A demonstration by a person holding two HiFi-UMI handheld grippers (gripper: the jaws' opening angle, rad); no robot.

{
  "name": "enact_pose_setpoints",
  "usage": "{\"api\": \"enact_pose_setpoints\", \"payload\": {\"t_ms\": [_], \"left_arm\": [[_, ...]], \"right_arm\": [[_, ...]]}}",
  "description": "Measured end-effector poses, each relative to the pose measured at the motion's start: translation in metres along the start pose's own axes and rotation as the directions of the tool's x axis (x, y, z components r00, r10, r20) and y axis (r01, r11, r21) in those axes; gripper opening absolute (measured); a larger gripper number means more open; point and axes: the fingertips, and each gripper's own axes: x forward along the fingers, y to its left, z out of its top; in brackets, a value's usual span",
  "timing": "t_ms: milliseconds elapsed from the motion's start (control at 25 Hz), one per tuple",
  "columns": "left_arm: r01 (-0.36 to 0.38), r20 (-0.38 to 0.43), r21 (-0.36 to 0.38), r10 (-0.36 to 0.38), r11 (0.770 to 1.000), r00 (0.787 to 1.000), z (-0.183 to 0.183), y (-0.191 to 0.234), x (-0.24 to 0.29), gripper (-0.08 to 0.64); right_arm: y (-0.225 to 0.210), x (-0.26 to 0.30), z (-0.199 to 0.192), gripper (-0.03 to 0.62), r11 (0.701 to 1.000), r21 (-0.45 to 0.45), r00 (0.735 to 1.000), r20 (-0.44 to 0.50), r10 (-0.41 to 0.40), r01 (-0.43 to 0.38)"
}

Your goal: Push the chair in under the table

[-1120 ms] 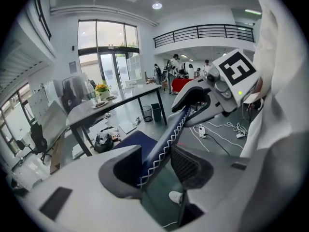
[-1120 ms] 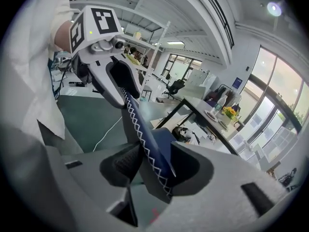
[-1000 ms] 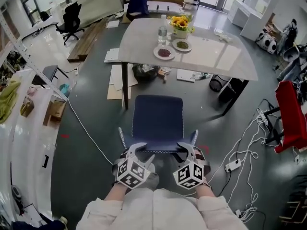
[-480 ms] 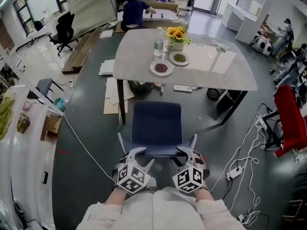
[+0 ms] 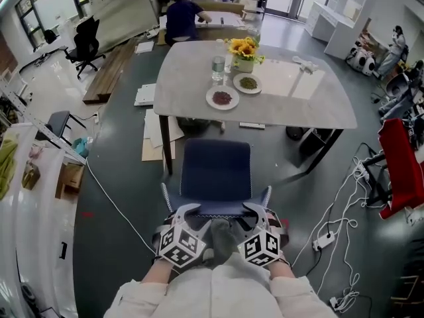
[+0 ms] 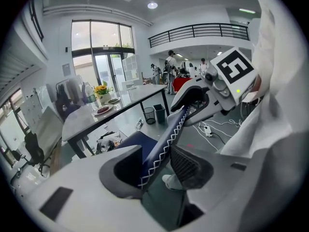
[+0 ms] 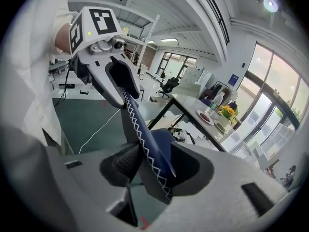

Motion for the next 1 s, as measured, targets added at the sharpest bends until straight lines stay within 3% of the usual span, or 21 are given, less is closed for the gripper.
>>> {"api": "enact_pose_setpoints", "payload": {"t_ms": [480, 1000], "left_arm": [[-0.013, 0.017, 0.013, 0.013, 1.000, 1.000, 0.015, 0.051, 0.024, 0.190], [-0.025, 0.017, -0.007, 0.026, 1.000, 1.000, 0.041, 0.125, 0.065, 0.192]], "right_arm": [[-0.041, 0.036, 0.014, 0.161, 1.000, -0.004, 0.999, 0.011, -0.030, 0.030], [-0.108, 0.092, 0.030, 0.160, 1.000, -0.003, 1.000, -0.007, -0.008, 0.008]]}}
